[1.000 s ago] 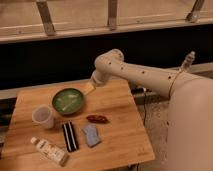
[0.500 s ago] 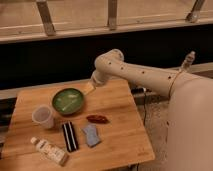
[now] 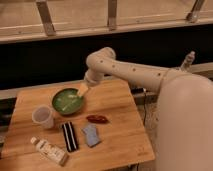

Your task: Place the bottle in the ceramic bowl

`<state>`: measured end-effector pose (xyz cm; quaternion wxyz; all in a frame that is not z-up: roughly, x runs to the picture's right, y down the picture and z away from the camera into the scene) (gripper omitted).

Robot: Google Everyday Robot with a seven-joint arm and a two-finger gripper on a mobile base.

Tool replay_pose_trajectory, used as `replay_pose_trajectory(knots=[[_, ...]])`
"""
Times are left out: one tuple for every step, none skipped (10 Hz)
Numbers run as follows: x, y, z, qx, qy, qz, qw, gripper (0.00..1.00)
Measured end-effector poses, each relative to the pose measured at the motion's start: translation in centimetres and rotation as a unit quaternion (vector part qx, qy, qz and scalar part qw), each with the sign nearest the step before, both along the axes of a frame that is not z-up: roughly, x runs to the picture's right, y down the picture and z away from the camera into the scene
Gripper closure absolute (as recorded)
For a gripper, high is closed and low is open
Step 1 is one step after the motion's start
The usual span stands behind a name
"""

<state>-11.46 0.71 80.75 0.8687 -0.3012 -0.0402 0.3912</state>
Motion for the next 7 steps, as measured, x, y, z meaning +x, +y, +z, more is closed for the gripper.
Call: replay_pose_trajectory(knots=[[-2.38, 0.96, -0.54, -0.005, -0.014, -0.029, 0.9995, 0.2], [-3.16, 1.32, -0.84, -0.008, -0.02, -0.036, 0.9991, 0.2], [-2.62, 1.22, -0.6, -0.005, -0.015, -0.037, 0.9992, 0.2], [-2.53, 1.21, -0.61, -0.005, -0.015, -0.036, 0.9992, 0.2], [-2.71, 1.24, -0.63, -0.005, -0.016, -0.037, 0.9992, 0.2], [-2.82, 1.26, -0.66, -0.006, -0.017, -0.038, 0.9991, 0.2], [-2.68, 1.41, -0.63, -0.007, -0.018, -0.038, 0.9991, 0.2]])
